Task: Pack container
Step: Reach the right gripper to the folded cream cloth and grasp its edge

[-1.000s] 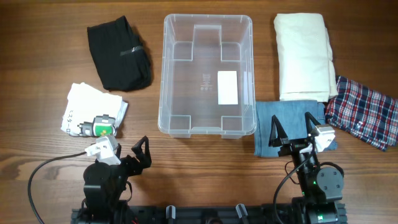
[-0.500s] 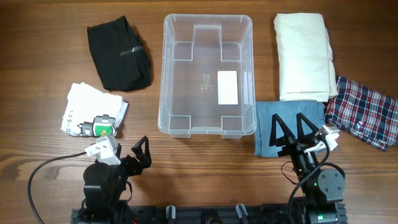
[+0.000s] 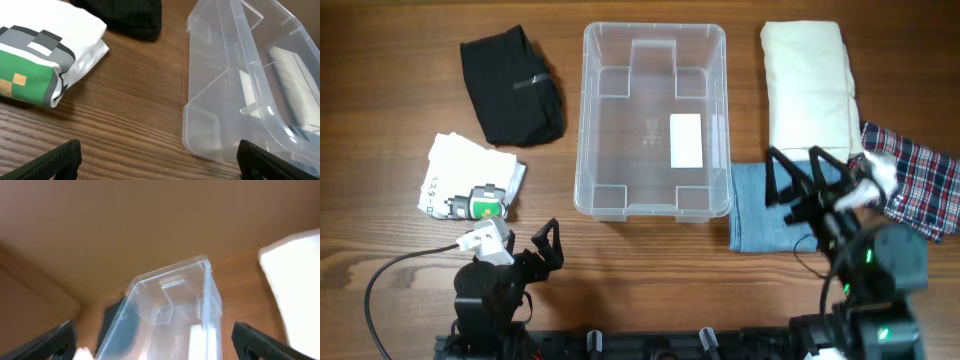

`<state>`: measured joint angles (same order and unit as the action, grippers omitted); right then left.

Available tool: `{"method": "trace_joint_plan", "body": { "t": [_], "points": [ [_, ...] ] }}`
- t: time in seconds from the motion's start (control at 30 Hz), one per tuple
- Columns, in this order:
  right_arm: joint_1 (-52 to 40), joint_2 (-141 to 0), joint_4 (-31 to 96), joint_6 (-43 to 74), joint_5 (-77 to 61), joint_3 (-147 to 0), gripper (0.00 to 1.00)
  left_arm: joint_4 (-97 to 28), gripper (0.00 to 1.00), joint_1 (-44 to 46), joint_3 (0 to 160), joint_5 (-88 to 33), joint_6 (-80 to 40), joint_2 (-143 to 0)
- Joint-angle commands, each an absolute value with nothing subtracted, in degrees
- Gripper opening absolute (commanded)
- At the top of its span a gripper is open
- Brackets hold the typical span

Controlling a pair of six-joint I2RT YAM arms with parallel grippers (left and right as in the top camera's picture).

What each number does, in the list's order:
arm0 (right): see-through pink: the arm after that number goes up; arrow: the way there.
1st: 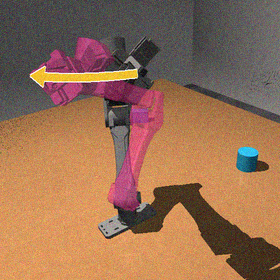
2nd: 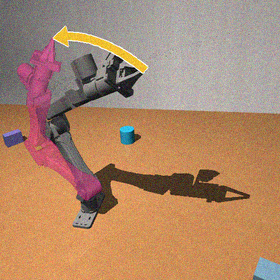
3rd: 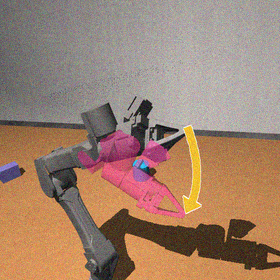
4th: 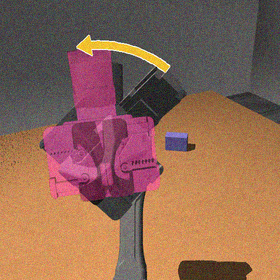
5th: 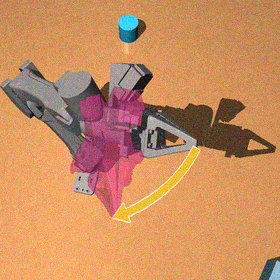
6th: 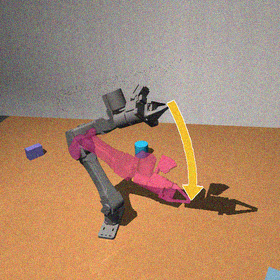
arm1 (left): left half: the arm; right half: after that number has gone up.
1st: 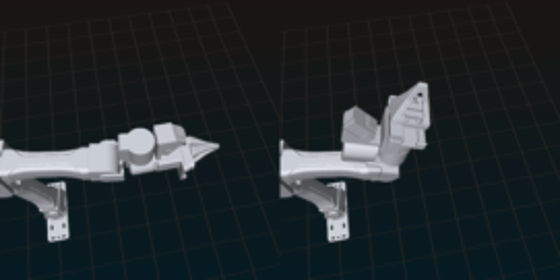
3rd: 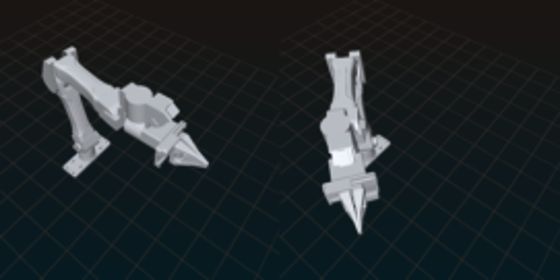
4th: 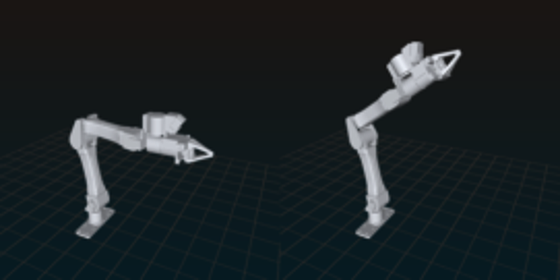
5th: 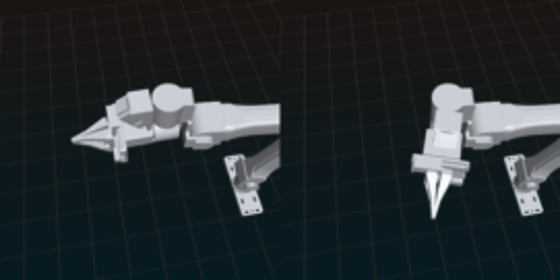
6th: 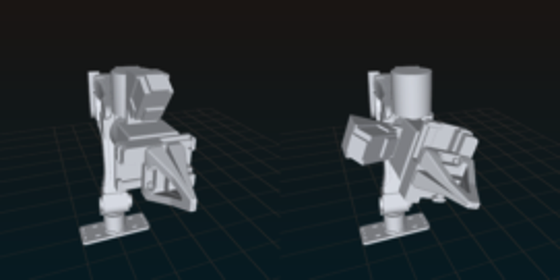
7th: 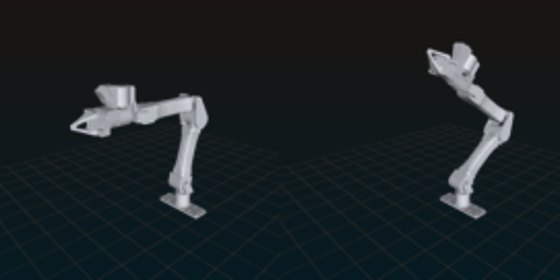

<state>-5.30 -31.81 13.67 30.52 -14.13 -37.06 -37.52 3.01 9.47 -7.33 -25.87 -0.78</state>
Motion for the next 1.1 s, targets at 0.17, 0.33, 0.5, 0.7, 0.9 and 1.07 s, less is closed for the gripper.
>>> {"method": "trace_joint_plan", "body": {
  "t": [0.17, 0.33, 0.5, 0.7, 0.9, 1.07],
  "points": [
    [0.5, -67.2, 48.8, 7.6, -10.9, -83.0, 1.0, -37.4, 1.0, 3.1, 9.2, -7.6, -26.2, -0.2],
    [11.4, -83.2, 61.0, 4.5, -11.0, -101.4, 1.0, -37.4, 1.0, 3.1, 9.2, -7.6, -26.2, -0.2],
    [18.0, -94.2, 59.0, 3.4, -11.2, -102.4, 0.99, -37.4, 1.0, 3.1, 9.2, -7.6, -26.2, -0.2],
    [22.5, -103.8, 53.4, -5.0, -6.5, -102.3, 1.0, -37.4, 1.0, 3.1, 9.2, -7.6, -26.2, -0.2],
    [23.8, -112.5, 51.3, -13.1, -9.3, -102.3, 1.0, -37.4, 1.0, 3.1, 9.2, -7.6, -26.2, -0.2],
    [24.1, -121.4, 50.9, -14.9, -11.2, -102.3, 1.0, -37.4, 1.0, 3.1, 9.2, -7.6, -26.2, -0.2]
  ]
}}
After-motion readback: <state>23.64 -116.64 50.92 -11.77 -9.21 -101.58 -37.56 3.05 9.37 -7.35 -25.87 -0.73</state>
